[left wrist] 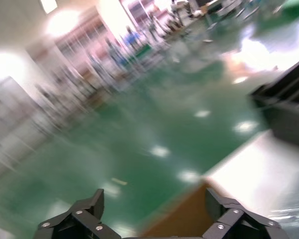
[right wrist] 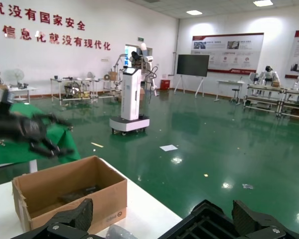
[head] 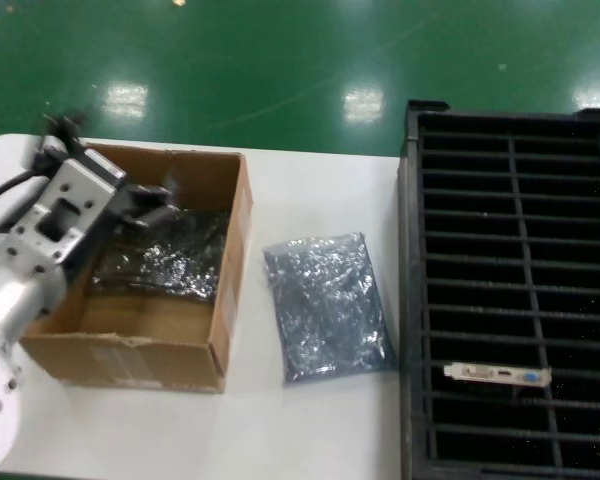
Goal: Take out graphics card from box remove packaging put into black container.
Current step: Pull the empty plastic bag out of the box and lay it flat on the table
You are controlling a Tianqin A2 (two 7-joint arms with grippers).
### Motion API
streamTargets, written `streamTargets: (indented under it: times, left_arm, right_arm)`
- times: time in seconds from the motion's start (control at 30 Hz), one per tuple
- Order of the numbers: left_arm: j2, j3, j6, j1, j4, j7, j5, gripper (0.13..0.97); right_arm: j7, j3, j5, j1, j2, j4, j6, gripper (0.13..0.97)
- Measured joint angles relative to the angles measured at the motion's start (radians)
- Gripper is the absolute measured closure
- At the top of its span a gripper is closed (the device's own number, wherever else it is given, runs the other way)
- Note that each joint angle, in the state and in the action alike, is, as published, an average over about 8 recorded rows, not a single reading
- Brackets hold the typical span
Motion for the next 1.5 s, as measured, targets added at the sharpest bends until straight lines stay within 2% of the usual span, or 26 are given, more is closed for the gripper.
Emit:
streamTargets:
  times: [0.07, 0.13, 0.3, 0.6, 0.9, 1.5]
  left_arm:
    - [-0.011, -0.008, -0.063, 0.026, -0.031, 0.064, 0.011, 0.466]
    - [-0.017, -0.011, -0.101, 0.042, -0.044, 0.102, 0.009, 0.42]
    - [-0.021, -0.001, -0.126, 0.057, -0.033, 0.118, -0.046, 0.305]
    - [-0.033, 0.021, -0.199, 0.1, -0.003, 0.175, -0.191, 0.186]
    - [-0.045, 0.045, -0.281, 0.147, 0.028, 0.24, -0.347, 0.134]
    - [-0.071, 0.092, -0.446, 0.242, 0.09, 0.371, -0.661, 0.132]
  right_arm:
    - [-0.001, -0.001, -0.001, -0.001, -0.002, 0.0, 0.004, 0.129]
    - [-0.004, -0.004, -0.002, -0.003, -0.007, 0.0, 0.012, 0.129]
    - [-0.022, -0.019, -0.009, -0.016, -0.031, -0.001, 0.055, 0.129]
    - [-0.068, -0.057, -0.027, -0.05, -0.094, -0.004, 0.17, 0.129]
    - [-0.116, -0.099, -0.046, -0.086, -0.162, -0.006, 0.294, 0.129]
    - [-0.215, -0.182, -0.085, -0.158, -0.3, -0.011, 0.544, 0.129]
